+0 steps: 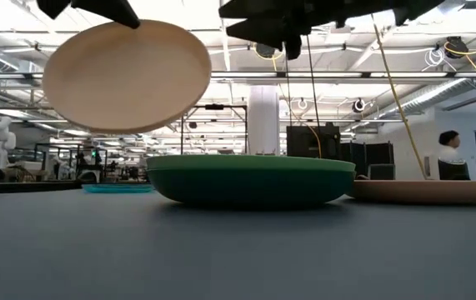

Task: Stack plastic plates
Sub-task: Stack the light orange plate on the gray plate

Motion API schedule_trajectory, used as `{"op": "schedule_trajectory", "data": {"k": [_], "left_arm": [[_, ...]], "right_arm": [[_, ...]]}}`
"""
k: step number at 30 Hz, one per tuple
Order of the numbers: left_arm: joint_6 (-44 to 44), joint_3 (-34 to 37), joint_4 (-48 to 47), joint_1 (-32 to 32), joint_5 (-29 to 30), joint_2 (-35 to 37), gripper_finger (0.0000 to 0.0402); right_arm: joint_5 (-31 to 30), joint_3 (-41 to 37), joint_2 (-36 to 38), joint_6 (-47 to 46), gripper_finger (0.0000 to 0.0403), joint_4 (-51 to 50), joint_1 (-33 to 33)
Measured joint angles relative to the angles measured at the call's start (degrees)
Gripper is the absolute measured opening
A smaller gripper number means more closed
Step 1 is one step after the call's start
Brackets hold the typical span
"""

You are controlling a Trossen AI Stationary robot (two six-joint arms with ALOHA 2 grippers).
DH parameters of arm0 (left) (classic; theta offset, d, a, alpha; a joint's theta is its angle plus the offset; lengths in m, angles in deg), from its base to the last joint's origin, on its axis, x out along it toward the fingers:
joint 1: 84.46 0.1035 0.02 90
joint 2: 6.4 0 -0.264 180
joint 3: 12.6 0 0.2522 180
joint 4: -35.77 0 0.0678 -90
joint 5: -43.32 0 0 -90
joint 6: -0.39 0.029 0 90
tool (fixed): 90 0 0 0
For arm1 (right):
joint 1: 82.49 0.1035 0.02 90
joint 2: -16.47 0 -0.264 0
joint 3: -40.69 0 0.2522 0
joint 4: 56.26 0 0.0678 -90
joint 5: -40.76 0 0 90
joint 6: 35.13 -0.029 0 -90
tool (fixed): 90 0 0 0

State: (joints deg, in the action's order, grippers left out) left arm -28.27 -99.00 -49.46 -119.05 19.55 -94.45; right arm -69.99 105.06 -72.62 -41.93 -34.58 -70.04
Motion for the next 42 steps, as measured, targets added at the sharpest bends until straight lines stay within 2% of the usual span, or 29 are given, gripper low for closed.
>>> {"op": "schedule_trajectory", "data": {"k": [10,17,19,22,26,27,36,42], "left_arm": [[2.6,0.0,3.3,3.1,4.3,0.0,0.0008],[6.8,-0.4,5.7,3.5,5.8,0.0,0.0008],[7.2,-1.7,5.6,3.5,6.2,0.0,0.0008],[8.3,-3.5,5.7,3.9,6.6,0.0,0.0012],[8.5,-5.4,5.7,4.3,6.2,0.0,0.0037],[8.5,-5.8,5.7,4.5,5.7,0.0,0.0044],[10.6,-7.0,5.6,5.8,4.5,0.0,0.0126],[12.5,-7.0,5.7,7.1,4.5,0.0,0.0193]], "right_arm": [[-0.1,0.0,-5.4,-2.4,0.0181,6.9,-3.4],[0.0,0.5,-7.5,-4.7,0.0178,8.1,-5.6],[0.1,1.1,-8.3,-4.7,0.0166,8.1,-6.0],[0.1,2.2,-8.9,-4.6,0.0127,8.0,-6.1],[-0.2,3.0,-9.0,-4.6,0.0039,8.2,-6.1],[-0.2,3.0,-8.9,-4.5,0.0033,8.1,-6.1],[0.2,3.0,-6.3,-7.7,0.0033,3.2,-6.0],[0.3,3.0,-2.4,-9.6,0.0033,-4.7,-6.1]]}}
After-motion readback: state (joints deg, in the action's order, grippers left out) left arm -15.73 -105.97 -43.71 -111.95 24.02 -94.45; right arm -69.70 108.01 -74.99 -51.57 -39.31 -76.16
